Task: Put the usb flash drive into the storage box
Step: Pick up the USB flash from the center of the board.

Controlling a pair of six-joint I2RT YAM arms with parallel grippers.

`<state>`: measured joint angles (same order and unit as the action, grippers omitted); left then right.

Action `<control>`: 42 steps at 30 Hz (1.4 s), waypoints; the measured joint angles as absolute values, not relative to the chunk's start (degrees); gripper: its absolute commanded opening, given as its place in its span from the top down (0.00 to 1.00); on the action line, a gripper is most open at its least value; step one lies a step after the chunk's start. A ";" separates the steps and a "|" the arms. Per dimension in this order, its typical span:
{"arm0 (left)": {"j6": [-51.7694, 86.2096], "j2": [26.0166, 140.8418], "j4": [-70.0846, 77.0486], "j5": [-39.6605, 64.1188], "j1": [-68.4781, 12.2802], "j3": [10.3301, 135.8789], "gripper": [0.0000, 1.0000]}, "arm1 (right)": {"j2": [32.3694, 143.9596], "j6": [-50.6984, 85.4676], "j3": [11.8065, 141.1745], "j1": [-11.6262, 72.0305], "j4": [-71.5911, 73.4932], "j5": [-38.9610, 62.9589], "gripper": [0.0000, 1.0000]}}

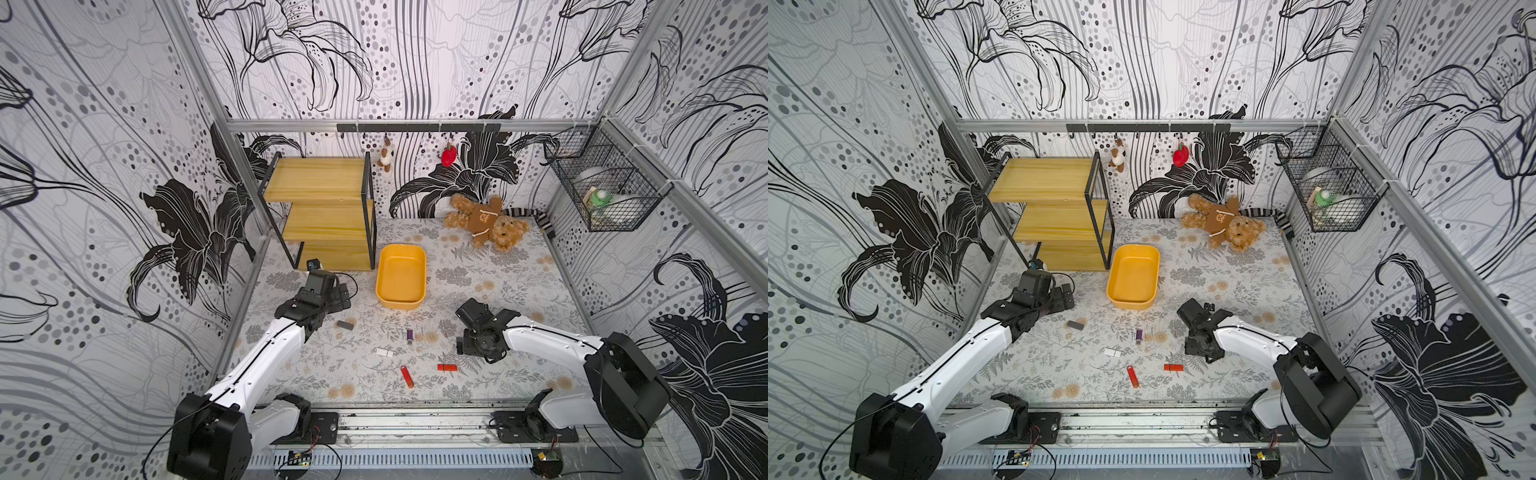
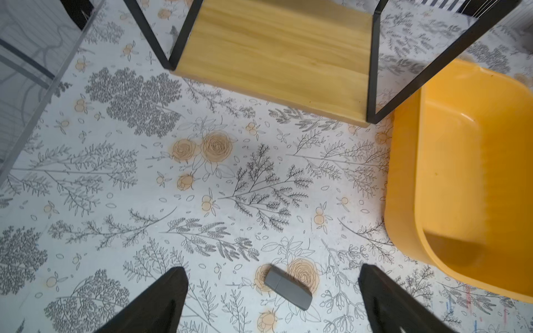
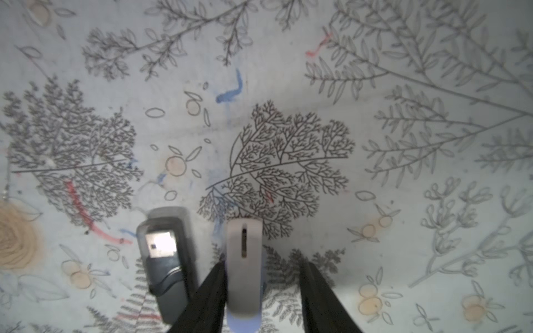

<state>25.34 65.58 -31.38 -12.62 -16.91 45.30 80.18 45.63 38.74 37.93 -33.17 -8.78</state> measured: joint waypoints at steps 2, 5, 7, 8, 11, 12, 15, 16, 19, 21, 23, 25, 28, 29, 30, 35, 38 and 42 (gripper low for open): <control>27.20 66.70 -33.67 -11.86 -16.95 45.80 0.02 | 80.20 45.56 38.74 37.98 -33.08 -8.80 0.62; 29.78 68.75 -36.82 -9.96 -17.45 46.35 0.02 | 80.27 45.41 38.74 38.02 -32.95 -8.97 0.68; 31.22 69.67 -38.83 -8.78 -18.06 46.37 0.02 | 80.31 45.15 38.74 38.04 -32.84 -9.02 0.77; 31.81 69.97 -39.64 -8.23 -18.17 46.37 0.02 | 80.31 44.88 38.74 38.04 -32.73 -9.02 0.81; 33.87 70.74 -41.25 -6.37 -18.50 46.37 0.02 | 80.31 44.69 38.68 38.09 -32.47 -9.06 0.95; 34.44 71.11 -41.50 -5.80 -18.50 46.37 0.02 | 80.29 44.31 38.57 38.09 -32.32 -9.02 0.98; 36.49 72.42 -41.95 -4.16 -18.63 46.37 0.02 | 80.25 44.12 38.50 38.09 -32.23 -8.99 1.00; 37.17 72.75 -41.98 -3.75 -18.63 46.37 0.02 | 80.25 44.07 38.50 38.09 -32.16 -8.99 1.00; 39.35 72.88 -41.25 -2.44 -18.65 46.13 0.02 | 80.25 43.59 38.50 38.13 -32.12 -9.02 1.00; 40.73 73.17 -40.16 -1.52 -18.65 45.74 0.02 | 80.25 42.98 38.50 38.13 -32.12 -9.02 1.00; 41.80 73.93 -39.13 -0.82 -18.65 45.25 0.02 | 80.25 42.52 38.54 38.13 -32.12 -9.02 1.00; 42.68 75.13 -38.30 -0.45 -18.65 44.86 0.02 | 80.25 42.22 38.57 38.13 -32.12 -8.99 1.00; 43.48 77.45 -37.41 -0.21 -18.65 44.51 0.02 | 80.25 41.93 38.61 38.13 -32.14 -8.97 1.00; 43.68 78.13 -37.10 -0.16 -18.65 44.40 0.02 | 80.25 41.87 38.61 38.13 -32.14 -8.97 1.00; 43.90 78.78 -36.86 -0.16 -18.68 44.31 0.01 | 80.27 41.69 38.65 38.13 -32.16 -8.97 1.00; 44.31 81.47 -35.62 -0.38 -18.72 44.29 0.00 | 80.66 41.06 38.96 38.13 -32.18 -8.95 1.00; 44.31 83.72 -35.53 -0.84 -18.74 44.51 0.00 | 81.10 40.88 39.31 38.13 -32.10 -8.95 1.00; 44.25 86.85 -35.57 -1.91 -19.00 45.91 0.01 | 81.25 40.88 39.40 38.20 -32.08 -8.97 1.00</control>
<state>44.25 86.85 -35.57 -1.91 -19.00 45.91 81.25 40.88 39.40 38.20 -32.08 -8.97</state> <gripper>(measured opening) 0.992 0.220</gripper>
